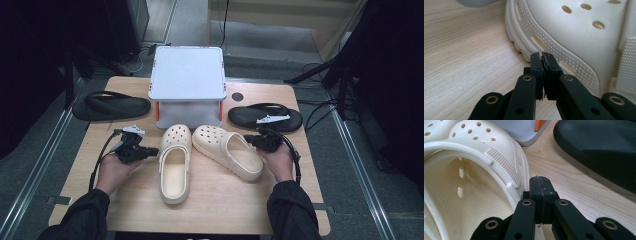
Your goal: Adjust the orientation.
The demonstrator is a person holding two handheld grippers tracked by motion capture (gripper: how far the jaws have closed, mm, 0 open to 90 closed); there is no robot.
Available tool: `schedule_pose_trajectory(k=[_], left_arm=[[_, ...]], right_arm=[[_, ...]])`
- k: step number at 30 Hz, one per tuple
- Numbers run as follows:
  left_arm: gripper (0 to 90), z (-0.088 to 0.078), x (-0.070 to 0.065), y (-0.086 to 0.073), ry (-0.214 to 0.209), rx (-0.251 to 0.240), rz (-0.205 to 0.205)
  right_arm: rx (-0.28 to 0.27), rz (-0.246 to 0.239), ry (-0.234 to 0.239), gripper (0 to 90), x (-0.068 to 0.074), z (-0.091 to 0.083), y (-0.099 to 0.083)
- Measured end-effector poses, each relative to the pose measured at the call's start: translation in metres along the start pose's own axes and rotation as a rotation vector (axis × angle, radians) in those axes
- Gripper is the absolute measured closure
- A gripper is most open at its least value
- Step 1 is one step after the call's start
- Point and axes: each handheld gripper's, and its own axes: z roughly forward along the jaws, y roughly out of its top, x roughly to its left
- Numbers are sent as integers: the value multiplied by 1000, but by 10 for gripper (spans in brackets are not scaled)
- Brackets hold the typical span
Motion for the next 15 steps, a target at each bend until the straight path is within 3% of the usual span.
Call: schedule_pose_trajectory(k=[5,15], left_arm=[[877,1,-2,-1,4,1,4],[878,2,-5,-1,2,15,8]], right_arm=[[-14,14,22,900,4,-4,-2],[2,-5,40,900,19,-6,-7]])
